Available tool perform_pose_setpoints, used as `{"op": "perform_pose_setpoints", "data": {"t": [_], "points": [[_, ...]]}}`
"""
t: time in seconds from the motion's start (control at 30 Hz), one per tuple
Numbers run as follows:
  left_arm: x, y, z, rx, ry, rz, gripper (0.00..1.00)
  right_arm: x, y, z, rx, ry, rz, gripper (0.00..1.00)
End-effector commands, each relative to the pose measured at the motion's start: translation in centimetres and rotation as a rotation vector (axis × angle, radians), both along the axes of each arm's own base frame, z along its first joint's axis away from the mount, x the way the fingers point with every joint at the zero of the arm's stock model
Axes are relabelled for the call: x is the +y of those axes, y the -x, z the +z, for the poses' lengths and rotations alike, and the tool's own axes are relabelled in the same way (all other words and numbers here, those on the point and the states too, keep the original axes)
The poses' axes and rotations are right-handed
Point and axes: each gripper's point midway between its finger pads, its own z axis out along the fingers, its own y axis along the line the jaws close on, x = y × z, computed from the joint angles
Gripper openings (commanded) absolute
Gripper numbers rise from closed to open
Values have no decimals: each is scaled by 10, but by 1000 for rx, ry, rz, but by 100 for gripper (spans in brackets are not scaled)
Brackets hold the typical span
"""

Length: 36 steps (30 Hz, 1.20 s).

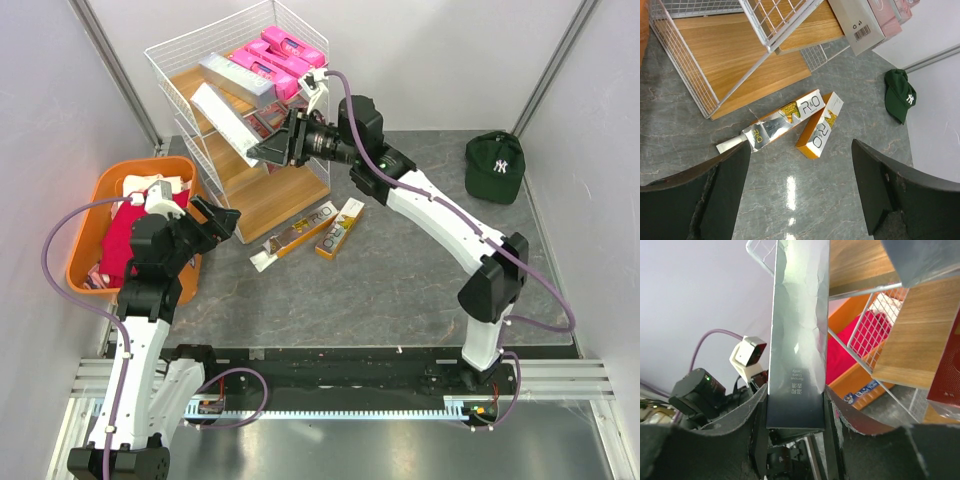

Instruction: Place and organize the toothpastes onto the shelf

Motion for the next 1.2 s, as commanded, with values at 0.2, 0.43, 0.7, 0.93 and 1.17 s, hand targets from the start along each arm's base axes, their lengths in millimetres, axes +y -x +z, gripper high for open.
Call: {"op": "perform_pose_setpoints", "data": {"t": [0.2, 0.43, 0.7, 0.93, 1.17], "points": [[-14, -3, 24, -88, -30, -113, 72, 4, -9, 69, -2, -244, 84, 38], [-41, -12, 64, -183, 26, -264, 37, 17, -23, 56, 57, -241, 91, 41], [-66, -19, 125, -337, 40, -361, 12, 16, -29, 61, 100, -317, 101, 54], [-102, -35, 166, -394, 46, -471, 10, 15, -32, 64, 126, -361, 94, 64], [-117, -51, 185, -424, 70, -476, 9, 16, -33, 61, 141, -362, 95, 66]]}}
